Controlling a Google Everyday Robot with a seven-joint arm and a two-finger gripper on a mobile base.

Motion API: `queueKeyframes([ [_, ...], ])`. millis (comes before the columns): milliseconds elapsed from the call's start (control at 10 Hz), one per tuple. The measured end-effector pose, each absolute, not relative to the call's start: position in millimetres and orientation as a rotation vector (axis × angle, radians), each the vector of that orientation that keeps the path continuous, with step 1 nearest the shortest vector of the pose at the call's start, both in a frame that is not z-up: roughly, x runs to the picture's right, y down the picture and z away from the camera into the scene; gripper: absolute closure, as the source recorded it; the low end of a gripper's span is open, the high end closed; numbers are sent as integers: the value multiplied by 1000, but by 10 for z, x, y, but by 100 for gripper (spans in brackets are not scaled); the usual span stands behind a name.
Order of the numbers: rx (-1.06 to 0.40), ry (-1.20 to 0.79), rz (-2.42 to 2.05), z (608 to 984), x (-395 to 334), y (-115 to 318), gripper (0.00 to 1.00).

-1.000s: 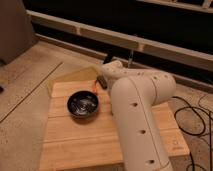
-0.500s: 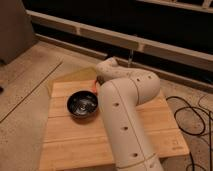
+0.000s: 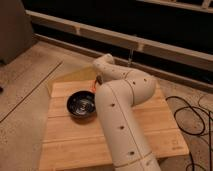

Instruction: Wipe the white sponge on the table

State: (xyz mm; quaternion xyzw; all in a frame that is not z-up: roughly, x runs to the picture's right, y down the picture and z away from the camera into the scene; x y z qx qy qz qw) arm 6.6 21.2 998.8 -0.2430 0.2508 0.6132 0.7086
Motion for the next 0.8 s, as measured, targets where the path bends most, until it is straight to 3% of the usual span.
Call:
queueKeyframes([
  [300,-665,391,1437,9767,-315,271,100],
  [800,-731,425,1490,9354,81,770,100],
])
